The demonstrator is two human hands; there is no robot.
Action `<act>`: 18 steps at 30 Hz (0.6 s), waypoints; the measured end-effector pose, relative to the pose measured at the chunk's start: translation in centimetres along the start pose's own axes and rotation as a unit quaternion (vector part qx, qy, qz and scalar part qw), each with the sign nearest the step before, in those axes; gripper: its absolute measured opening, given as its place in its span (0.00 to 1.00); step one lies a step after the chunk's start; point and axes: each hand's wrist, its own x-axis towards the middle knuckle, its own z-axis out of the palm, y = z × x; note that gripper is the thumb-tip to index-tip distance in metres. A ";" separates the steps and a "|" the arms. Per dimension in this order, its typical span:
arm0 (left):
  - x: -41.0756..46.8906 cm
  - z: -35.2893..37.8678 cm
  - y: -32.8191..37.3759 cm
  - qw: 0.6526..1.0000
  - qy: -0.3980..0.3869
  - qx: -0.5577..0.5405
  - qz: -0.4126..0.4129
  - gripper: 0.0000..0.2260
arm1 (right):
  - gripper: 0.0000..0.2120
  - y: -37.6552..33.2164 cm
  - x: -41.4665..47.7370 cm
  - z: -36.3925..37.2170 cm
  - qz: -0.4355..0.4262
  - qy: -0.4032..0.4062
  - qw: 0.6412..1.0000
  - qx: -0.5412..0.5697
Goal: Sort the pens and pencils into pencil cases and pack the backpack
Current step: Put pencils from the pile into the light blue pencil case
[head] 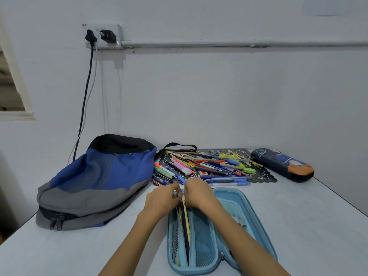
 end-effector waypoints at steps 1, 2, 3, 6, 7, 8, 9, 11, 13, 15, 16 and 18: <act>0.0 0.0 0.0 1.000 0.001 0.004 0.002 0.05 | 0.15 0.0 0.1 0.1 0.003 0.001 1.000 -0.003; 0.0 0.0 0.1 1.000 0.001 0.010 0.004 0.08 | 0.16 0.1 0.2 0.2 0.006 0.002 1.000 -0.006; -0.1 0.0 0.2 1.000 0.000 0.017 0.007 0.10 | 0.17 0.1 0.2 0.2 0.007 0.002 1.000 -0.009; -0.1 0.0 0.1 1.000 -0.003 0.020 0.003 0.13 | 0.18 -0.1 0.4 0.4 -0.002 0.009 1.000 -0.030; -0.1 0.0 0.1 1.000 -0.006 0.018 -0.002 0.12 | 0.18 -0.2 0.4 0.5 -0.006 0.010 0.999 -0.039; -0.1 -0.1 0.1 1.000 -0.008 0.016 -0.005 0.12 | 0.18 -0.3 0.5 0.5 -0.008 0.011 0.999 -0.048; -0.1 -0.1 0.1 1.000 -0.011 0.014 -0.006 0.11 | 0.18 -0.4 0.6 0.5 -0.008 0.010 0.998 -0.056; -0.1 -0.1 0.1 1.000 -0.012 0.010 -0.004 0.11 | 0.19 -0.3 0.6 0.5 -0.010 0.004 0.998 -0.069; -0.1 -0.2 0.1 1.000 -0.013 0.007 0.000 0.10 | 0.20 0.0 0.5 0.3 -0.015 -0.013 0.997 -0.076; 0.0 -0.3 0.0 1.000 -0.017 0.002 0.006 0.09 | 0.17 0.3 0.4 0.1 -0.017 -0.049 0.996 -0.066; 0.1 -0.3 -0.1 1.000 -0.019 -0.001 0.008 0.09 | 0.11 0.6 0.5 -0.1 -0.017 -0.065 0.997 -0.048; 0.2 -0.4 -0.2 1.000 -0.025 -0.003 0.011 0.09 | 0.11 1.3 0.7 -0.4 -0.006 -0.097 0.995 0.022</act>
